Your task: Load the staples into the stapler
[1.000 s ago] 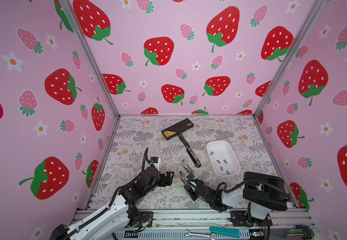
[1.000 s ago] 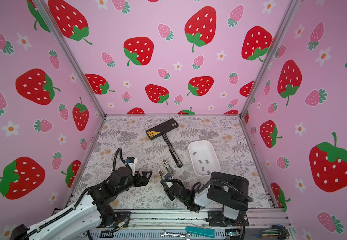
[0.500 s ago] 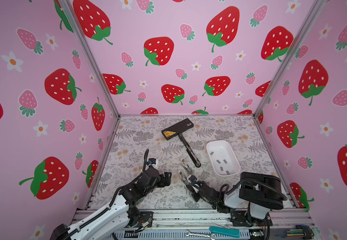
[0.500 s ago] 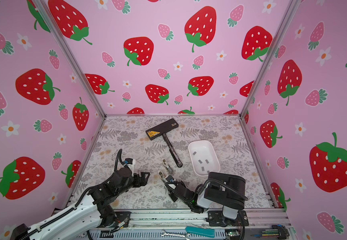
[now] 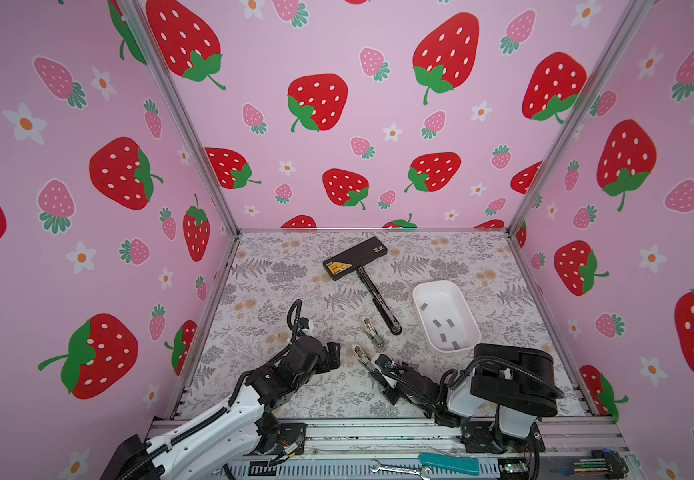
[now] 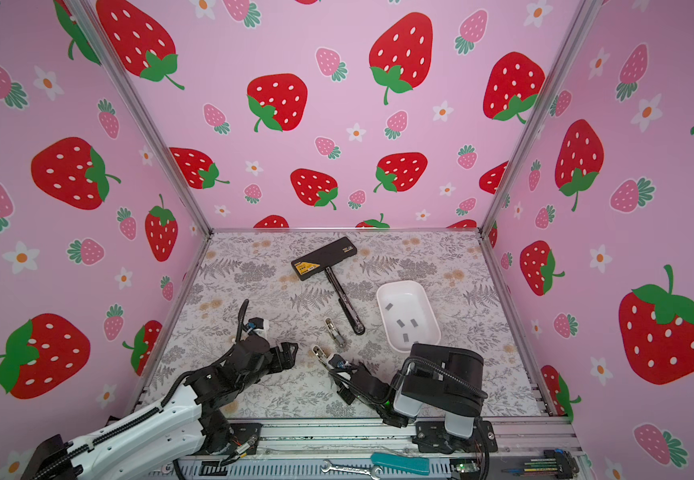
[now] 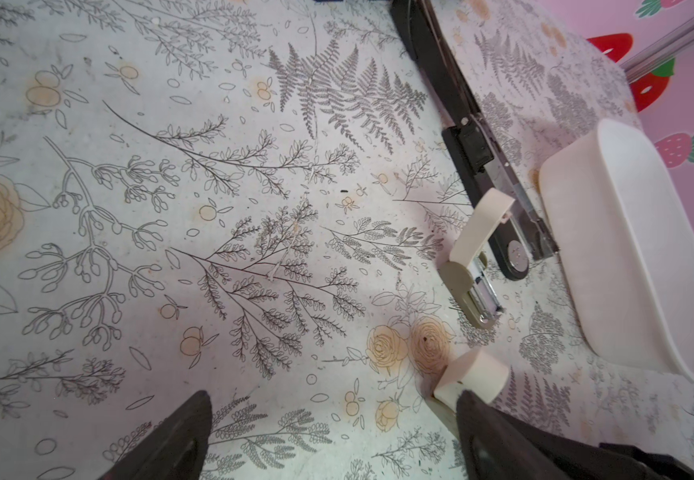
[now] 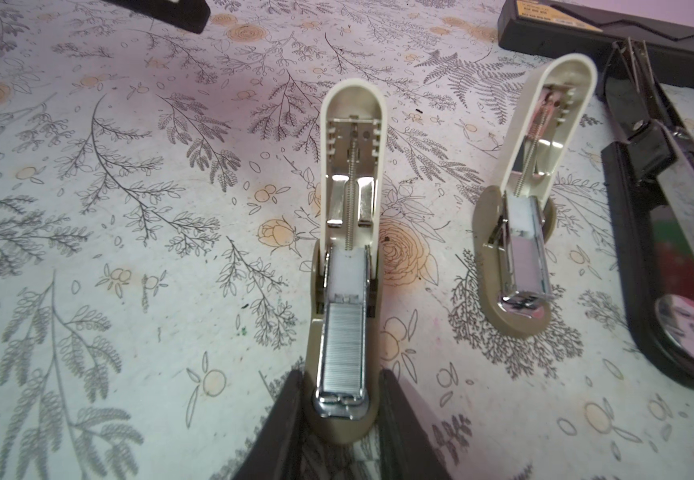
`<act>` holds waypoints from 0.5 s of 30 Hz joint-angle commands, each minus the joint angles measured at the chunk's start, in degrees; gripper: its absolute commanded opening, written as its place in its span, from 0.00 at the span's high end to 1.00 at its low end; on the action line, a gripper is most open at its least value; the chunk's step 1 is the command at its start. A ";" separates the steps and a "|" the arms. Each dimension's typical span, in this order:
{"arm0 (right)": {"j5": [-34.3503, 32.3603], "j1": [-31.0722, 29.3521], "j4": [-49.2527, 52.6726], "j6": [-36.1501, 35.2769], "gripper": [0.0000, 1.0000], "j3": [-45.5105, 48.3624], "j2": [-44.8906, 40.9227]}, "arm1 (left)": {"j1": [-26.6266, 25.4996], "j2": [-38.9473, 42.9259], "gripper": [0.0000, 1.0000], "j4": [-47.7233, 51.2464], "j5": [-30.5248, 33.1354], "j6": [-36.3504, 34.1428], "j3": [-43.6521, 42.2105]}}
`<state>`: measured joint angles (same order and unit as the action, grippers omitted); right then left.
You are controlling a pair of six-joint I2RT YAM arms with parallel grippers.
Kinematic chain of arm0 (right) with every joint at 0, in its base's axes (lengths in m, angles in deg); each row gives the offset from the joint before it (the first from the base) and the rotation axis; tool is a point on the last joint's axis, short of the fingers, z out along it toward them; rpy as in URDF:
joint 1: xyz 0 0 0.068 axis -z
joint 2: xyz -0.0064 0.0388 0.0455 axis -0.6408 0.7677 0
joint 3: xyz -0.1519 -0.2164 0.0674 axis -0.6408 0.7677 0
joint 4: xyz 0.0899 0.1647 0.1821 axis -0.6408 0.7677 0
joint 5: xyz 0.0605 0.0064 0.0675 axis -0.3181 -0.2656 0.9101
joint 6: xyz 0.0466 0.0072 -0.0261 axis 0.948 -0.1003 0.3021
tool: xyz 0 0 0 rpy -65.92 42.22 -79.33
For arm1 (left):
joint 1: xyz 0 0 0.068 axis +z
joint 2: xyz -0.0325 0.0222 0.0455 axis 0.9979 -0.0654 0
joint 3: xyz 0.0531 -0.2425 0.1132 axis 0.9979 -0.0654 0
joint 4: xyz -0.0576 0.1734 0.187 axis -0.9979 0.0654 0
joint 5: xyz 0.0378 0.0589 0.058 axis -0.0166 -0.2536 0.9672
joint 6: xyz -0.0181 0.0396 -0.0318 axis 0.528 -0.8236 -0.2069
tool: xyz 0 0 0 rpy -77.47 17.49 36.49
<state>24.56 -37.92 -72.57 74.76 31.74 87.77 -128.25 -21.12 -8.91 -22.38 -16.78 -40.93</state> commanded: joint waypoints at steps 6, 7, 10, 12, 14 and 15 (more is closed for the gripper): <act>1.90 0.76 4.15 -0.45 0.79 5.39 -0.23 | -0.37 -14.62 0.09 -12.57 1.88 1.18 1.45; 2.53 0.95 4.13 -0.44 0.79 5.33 0.09 | -0.54 -17.28 0.09 -14.77 1.72 0.87 1.64; 5.00 1.82 3.43 0.01 0.79 4.84 1.38 | -1.01 -23.16 0.10 -20.56 0.00 -0.34 2.66; 6.13 2.40 3.12 0.42 0.80 4.43 2.32 | -1.58 -25.88 0.10 -21.70 0.00 -1.01 3.93; 6.52 2.79 2.57 0.65 0.80 4.43 2.74 | -2.25 -28.05 0.10 -22.05 0.39 -1.52 5.16; 6.65 3.01 2.59 0.69 0.80 4.43 2.72 | -2.55 -28.86 0.10 -22.17 0.41 -1.61 5.61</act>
<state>29.02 -35.52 -77.36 75.22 35.15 87.86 -129.98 -48.11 -28.62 -22.23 -17.85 -37.49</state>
